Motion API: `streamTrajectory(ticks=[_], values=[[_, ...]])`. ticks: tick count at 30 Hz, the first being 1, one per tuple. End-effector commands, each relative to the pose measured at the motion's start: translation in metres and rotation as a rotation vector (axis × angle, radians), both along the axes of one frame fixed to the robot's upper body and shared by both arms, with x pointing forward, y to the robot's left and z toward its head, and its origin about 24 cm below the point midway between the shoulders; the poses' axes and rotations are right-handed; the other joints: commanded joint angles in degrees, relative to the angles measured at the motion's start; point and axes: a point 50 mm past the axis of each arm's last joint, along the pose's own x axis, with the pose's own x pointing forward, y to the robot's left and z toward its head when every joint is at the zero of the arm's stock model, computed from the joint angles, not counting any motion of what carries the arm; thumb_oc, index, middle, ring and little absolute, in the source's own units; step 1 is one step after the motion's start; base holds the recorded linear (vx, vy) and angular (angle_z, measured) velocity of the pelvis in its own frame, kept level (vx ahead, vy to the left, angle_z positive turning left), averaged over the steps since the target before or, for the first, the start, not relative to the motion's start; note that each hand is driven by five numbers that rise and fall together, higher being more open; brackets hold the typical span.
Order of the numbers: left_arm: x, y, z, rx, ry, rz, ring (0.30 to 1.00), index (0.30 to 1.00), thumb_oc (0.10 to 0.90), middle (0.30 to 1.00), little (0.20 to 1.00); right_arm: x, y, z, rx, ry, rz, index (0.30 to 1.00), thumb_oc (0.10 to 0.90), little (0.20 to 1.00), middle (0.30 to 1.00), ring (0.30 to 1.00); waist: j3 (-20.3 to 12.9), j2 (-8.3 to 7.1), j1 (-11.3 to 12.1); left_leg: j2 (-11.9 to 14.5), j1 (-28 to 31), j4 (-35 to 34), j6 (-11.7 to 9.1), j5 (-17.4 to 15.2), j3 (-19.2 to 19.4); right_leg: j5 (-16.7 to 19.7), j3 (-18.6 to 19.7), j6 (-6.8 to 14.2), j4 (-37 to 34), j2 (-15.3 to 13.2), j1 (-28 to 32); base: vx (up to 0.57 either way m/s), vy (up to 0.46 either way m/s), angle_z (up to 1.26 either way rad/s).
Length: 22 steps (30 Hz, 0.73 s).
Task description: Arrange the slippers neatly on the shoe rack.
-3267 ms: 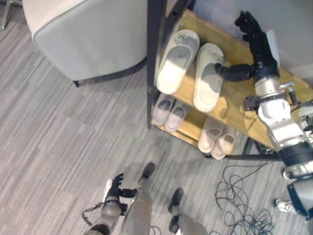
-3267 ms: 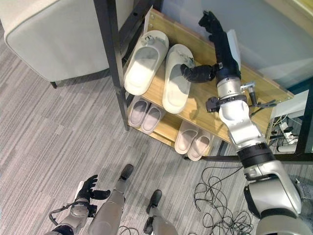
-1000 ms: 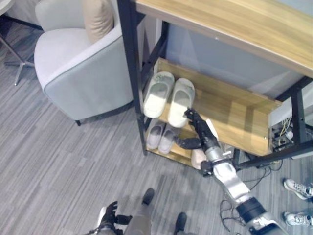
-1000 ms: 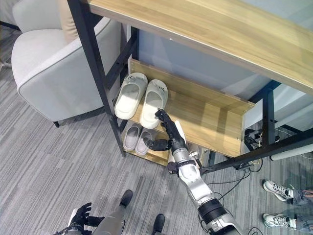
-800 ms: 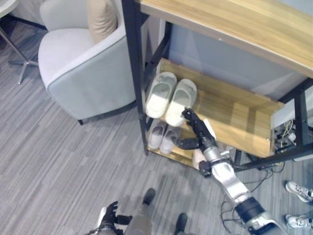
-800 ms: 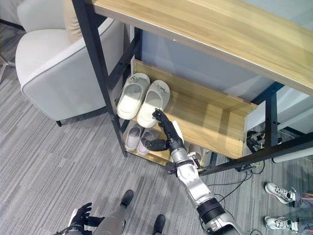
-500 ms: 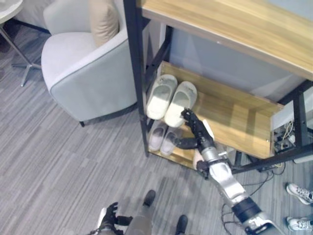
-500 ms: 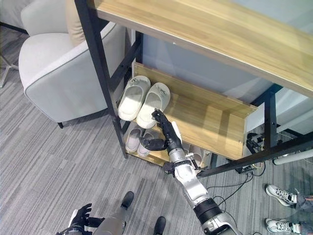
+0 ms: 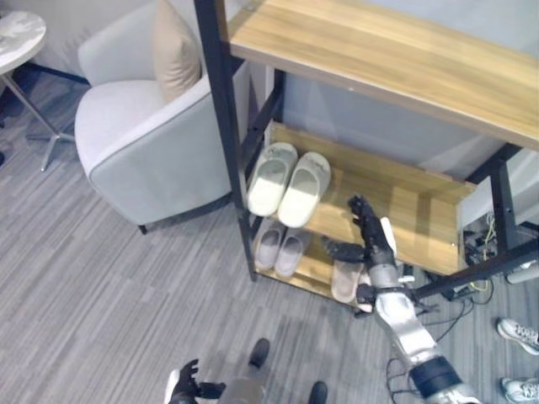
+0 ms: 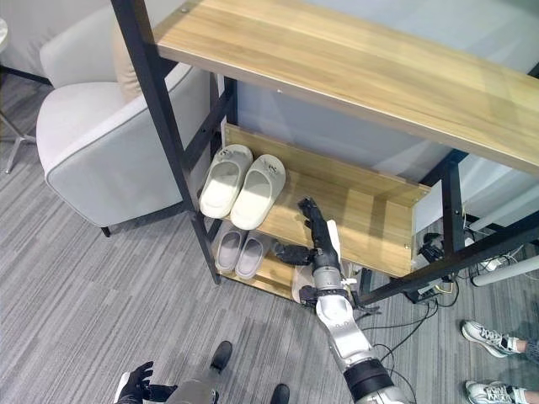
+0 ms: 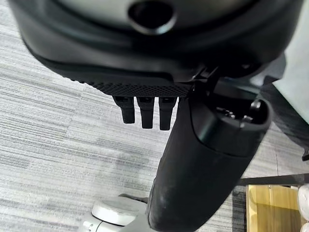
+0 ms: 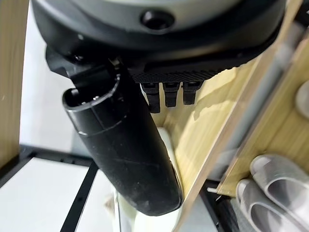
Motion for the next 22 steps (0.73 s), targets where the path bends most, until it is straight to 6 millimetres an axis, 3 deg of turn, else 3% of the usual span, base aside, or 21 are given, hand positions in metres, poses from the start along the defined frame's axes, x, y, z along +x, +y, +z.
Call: streamTrajectory(ticks=[1,4,6,8,11,12,13,14,15,16,17,19,22], values=[[-0.015,-0.01,-0.008,-0.009,0.073,-0.036,0.9,0.9,0.8,0.9,0.9,-0.003,-0.009,0.049,-0.021,-0.249,0.058,0.9,0.8,0.9,0.9,0.9,-4.8,1.62,-2.3,1.5,7.5,0.3,1.4,-10.9,2.3,-5.1,1.0,1.5,5.5,0.4,0.9,-0.05,-0.011,-0.07],[-0.013,-0.012,-0.008,-0.034,0.068,-0.044,0.9,0.9,0.8,0.9,0.9,-0.015,-0.015,0.039,-0.03,-0.208,0.073,0.9,0.8,0.9,0.9,0.9,-5.7,2.44,-3.9,1.6,8.5,0.0,1.4,-10.8,3.0,-5.4,1.4,1.5,6.2,0.3,1.2,-0.06,-0.018,-0.14],[-0.014,-0.017,-0.01,-0.088,0.066,-0.025,0.9,0.9,0.8,0.9,0.9,-0.032,-0.024,0.027,-0.107,-0.139,0.105,0.9,0.8,0.9,0.9,0.9,-6.4,3.86,-6.3,1.8,9.7,-0.5,1.3,-10.4,4.2,-6.0,2.4,1.2,7.4,0.4,1.0,-0.11,-0.024,-0.23],[-0.014,-0.018,-0.01,-0.103,0.062,-0.02,0.9,0.9,0.8,0.9,0.9,-0.036,-0.026,0.022,-0.094,-0.117,0.104,0.9,0.8,0.9,0.9,0.9,-6.5,4.09,-6.6,1.8,9.8,-0.5,1.2,-10.4,4.4,-6.1,2.5,1.1,7.4,0.4,1.1,-0.06,-0.026,-0.24],[-0.011,-0.022,-0.01,-0.145,0.05,-0.021,0.9,0.9,0.8,0.9,0.9,-0.05,-0.035,-0.006,-0.012,0.014,0.064,0.9,0.8,0.9,0.9,0.9,-6.7,4.85,-8.0,1.8,9.8,-0.5,1.0,-10.0,5.6,-6.3,3.5,0.9,7.1,0.7,0.8,-0.1,-0.048,-0.26],[-0.011,-0.022,-0.01,-0.145,0.05,-0.021,0.9,0.9,0.8,0.9,0.9,-0.05,-0.035,-0.006,-0.012,0.014,0.064,0.9,0.8,0.9,0.9,0.9,-6.7,4.85,-8.0,1.8,9.8,-0.5,1.0,-10.0,5.6,-6.3,3.6,0.9,7.1,0.7,0.8,-0.12,-0.062,-0.29],[-0.01,-0.023,-0.01,-0.158,0.048,-0.016,0.9,0.9,0.8,0.9,0.9,-0.057,-0.04,-0.025,-0.016,0.103,0.034,0.9,0.8,0.9,0.9,0.9,-6.7,5.1,-8.5,1.9,9.7,-0.5,0.8,-10.0,6.1,-6.2,4.0,0.7,6.6,0.9,0.7,-0.06,-0.032,-0.27],[-0.01,-0.023,-0.01,-0.158,0.048,-0.016,0.9,0.9,0.8,0.9,0.9,-0.056,-0.04,-0.025,-0.016,0.103,0.034,0.9,0.8,0.9,0.9,0.9,-6.7,5.1,-8.5,1.9,9.7,-0.5,0.8,-10.0,6.2,-6.2,4.0,0.7,6.6,0.9,0.7,-0.1,-0.071,-0.23],[-0.01,-0.025,-0.01,-0.168,0.047,-0.015,0.9,0.9,0.8,0.9,0.9,-0.067,-0.049,-0.05,-0.023,0.216,-0.03,0.9,0.8,0.9,0.9,0.9,-6.7,5.24,-8.9,2.0,9.7,-0.5,0.7,-9.9,6.6,-5.9,4.5,0.5,5.6,1.3,0.7,-0.04,-0.04,-0.12],[-0.01,-0.025,-0.01,-0.168,0.047,-0.015,0.9,0.9,0.8,0.9,0.9,-0.067,-0.049,-0.05,-0.023,0.216,-0.03,0.9,0.8,0.9,0.9,0.9,-6.7,5.24,-8.9,2.0,9.7,-0.5,0.7,-9.9,6.6,-5.9,4.5,0.5,5.6,1.3,0.7,-0.07,-0.086,-0.14],[-0.013,-0.025,-0.012,-0.172,0.064,-0.017,0.9,0.9,0.8,0.9,0.9,-0.081,-0.058,-0.08,-0.033,0.361,-0.096,0.9,0.8,0.9,0.9,0.9,-6.7,5.24,-9.2,2.2,9.9,-0.5,0.6,-9.9,7.1,-5.5,5.0,0.3,4.7,1.7,1.0,-0.03,-0.047,-0.12],[-0.013,-0.025,-0.012,-0.172,0.064,-0.017,0.9,0.9,0.8,0.9,0.9,-0.081,-0.058,-0.08,-0.033,0.361,-0.096,0.9,0.8,0.9,0.9,0.9,-6.6,5.24,-9.2,2.2,10.0,-0.5,0.6,-9.9,7.1,-5.5,5.1,0.3,4.6,1.7,1.0,-0.02,-0.036,-0.12],[-0.016,-0.024,-0.012,-0.177,0.08,-0.02,0.9,0.9,0.8,0.9,0.9,-0.113,-0.072,-0.127,-0.028,0.62,-0.22,0.9,0.8,0.9,0.9,0.9,-6.7,5.1,-9.3,2.6,10.3,-0.5,0.3,-9.9,7.6,-5.1,5.6,-0.1,3.1,2.4,1.9,-0.04,-0.082,-0.09]])
